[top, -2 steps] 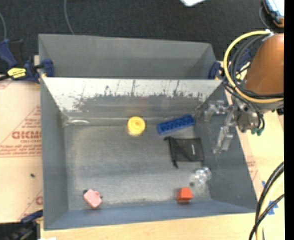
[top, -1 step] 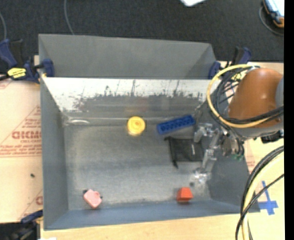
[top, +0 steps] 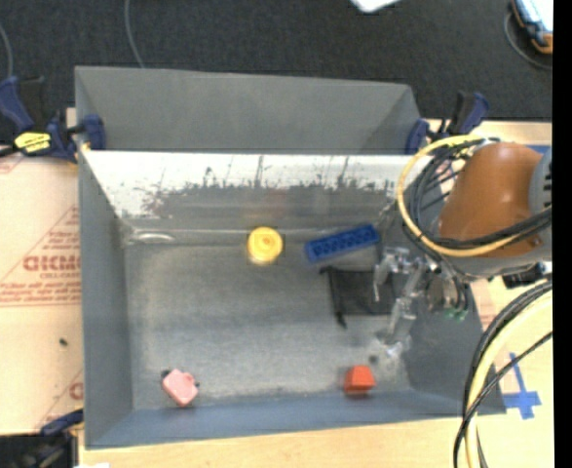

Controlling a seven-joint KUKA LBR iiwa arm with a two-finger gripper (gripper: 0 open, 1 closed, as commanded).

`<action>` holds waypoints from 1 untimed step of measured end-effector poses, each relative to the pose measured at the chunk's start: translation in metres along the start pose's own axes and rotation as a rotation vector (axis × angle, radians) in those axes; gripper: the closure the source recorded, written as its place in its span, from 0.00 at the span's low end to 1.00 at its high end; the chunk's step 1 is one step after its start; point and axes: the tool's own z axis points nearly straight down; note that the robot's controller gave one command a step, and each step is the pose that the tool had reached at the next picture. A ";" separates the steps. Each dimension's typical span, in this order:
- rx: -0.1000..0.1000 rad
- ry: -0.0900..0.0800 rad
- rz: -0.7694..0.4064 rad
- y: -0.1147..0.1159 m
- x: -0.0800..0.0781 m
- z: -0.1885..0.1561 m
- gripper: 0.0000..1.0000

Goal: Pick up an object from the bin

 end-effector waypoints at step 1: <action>0.001 0.001 -0.162 0.003 0.009 -0.070 0.00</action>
Offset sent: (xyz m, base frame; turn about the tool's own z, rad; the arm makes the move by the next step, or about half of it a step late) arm 0.0376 0.0441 -0.0047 0.0372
